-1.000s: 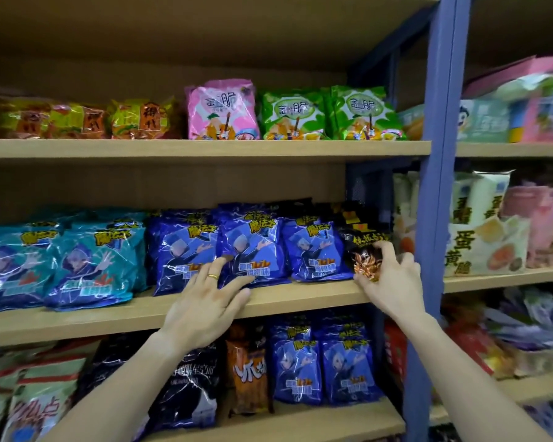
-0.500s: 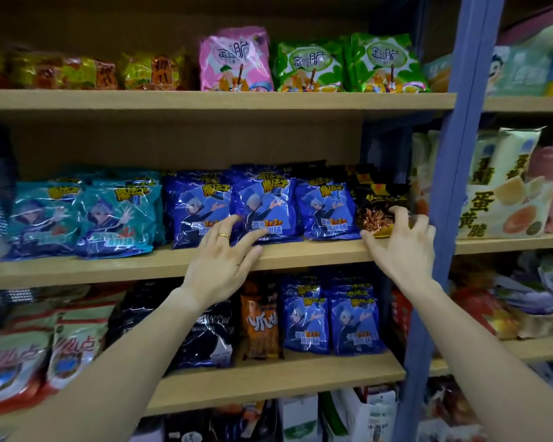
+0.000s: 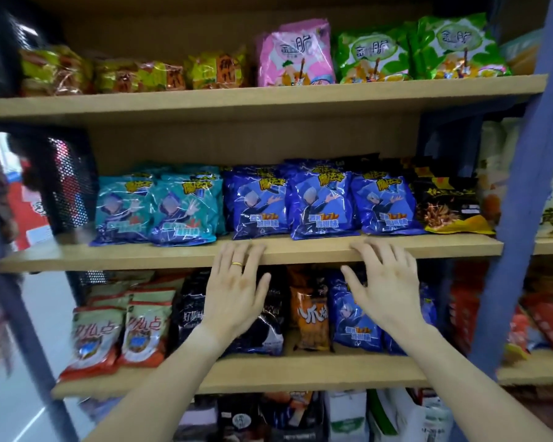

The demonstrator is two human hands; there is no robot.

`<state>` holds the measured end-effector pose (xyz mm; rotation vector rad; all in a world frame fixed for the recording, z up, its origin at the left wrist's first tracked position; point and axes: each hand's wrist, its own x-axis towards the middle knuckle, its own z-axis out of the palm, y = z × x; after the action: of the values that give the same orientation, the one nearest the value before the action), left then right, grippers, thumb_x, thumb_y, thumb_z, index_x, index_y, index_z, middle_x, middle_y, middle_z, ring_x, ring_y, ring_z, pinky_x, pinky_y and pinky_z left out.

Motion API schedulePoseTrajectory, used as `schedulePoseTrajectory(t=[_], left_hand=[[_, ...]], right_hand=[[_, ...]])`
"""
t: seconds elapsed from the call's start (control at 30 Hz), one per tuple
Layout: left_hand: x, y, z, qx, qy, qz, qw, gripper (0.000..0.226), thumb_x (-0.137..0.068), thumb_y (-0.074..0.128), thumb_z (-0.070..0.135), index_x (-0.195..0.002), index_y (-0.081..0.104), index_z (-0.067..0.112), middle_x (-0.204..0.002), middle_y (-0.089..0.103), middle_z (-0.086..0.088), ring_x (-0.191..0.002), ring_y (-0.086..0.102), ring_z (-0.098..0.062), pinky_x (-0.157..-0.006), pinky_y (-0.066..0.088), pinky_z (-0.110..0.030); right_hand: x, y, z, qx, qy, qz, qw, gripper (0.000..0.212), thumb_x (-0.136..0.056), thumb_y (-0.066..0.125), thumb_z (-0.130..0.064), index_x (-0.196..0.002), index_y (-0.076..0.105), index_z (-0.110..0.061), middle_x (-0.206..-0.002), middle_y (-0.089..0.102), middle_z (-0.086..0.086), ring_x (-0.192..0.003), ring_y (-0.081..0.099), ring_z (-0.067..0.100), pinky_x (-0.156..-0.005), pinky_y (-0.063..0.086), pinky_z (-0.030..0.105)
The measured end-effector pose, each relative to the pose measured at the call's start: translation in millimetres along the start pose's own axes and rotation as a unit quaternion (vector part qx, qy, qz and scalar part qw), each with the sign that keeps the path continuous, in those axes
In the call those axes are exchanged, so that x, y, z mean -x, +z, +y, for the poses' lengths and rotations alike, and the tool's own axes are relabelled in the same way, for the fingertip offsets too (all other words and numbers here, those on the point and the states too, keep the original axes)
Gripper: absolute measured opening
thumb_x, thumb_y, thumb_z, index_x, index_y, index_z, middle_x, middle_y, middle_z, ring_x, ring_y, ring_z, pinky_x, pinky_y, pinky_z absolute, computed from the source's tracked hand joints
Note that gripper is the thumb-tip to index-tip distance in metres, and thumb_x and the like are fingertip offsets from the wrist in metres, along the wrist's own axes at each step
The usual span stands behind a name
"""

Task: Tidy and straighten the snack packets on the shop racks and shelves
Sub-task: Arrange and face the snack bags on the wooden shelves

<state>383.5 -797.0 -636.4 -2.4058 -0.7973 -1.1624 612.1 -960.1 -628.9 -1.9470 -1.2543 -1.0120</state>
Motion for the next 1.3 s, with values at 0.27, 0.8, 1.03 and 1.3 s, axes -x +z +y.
schedulePoseTrajectory(t=[0.27, 0.8, 1.03, 1.3], left_hand=[[10, -7, -9, 0.012, 0.031, -0.016, 0.999, 0.054, -0.106, 0.041, 0.025, -0.159, 0.033, 0.014, -0.152, 0.045, -0.007, -0.141, 0.04, -0.03, -0.126, 0.018, -0.048], [10, 19, 2, 0.101, -0.032, 0.133, 0.985, 0.035, -0.101, 0.059, 0.016, -0.134, 0.064, 0.009, -0.134, 0.064, -0.008, -0.129, 0.055, -0.029, -0.12, 0.034, -0.05], [-9, 4, -2, 0.087, -0.033, 0.091, 0.991, 0.019, -0.096, 0.062, 0.013, -0.112, 0.071, 0.011, -0.113, 0.067, -0.005, -0.105, 0.06, -0.026, -0.097, 0.046, -0.041], [-84, -63, -11, 0.071, -0.049, -0.333, 0.939, 0.037, -0.095, 0.036, 0.041, -0.107, 0.063, 0.019, -0.107, 0.06, 0.0, -0.102, 0.056, -0.026, -0.089, 0.045, -0.04]], right_hand=[[19, 17, -15, 0.03, 0.015, 0.008, 0.999, 0.064, -0.088, 0.071, -0.033, -0.142, 0.05, -0.006, -0.141, 0.05, 0.019, -0.139, 0.039, 0.038, -0.119, 0.029, 0.053], [15, 44, -28, -0.023, 0.067, 0.141, 0.987, 0.045, -0.095, 0.061, -0.036, -0.127, 0.063, -0.005, -0.132, 0.059, 0.017, -0.134, 0.048, 0.036, -0.114, 0.037, 0.049], [12, 38, -30, -0.027, 0.08, 0.117, 0.99, 0.045, -0.089, 0.071, -0.039, -0.118, 0.069, -0.005, -0.125, 0.062, 0.019, -0.13, 0.053, 0.04, -0.108, 0.041, 0.052], [-63, -32, -45, 0.029, 0.179, -0.277, 0.944, 0.069, -0.086, 0.039, -0.073, -0.108, 0.071, -0.016, -0.106, 0.063, 0.01, -0.103, 0.054, 0.035, -0.084, 0.048, 0.045]])
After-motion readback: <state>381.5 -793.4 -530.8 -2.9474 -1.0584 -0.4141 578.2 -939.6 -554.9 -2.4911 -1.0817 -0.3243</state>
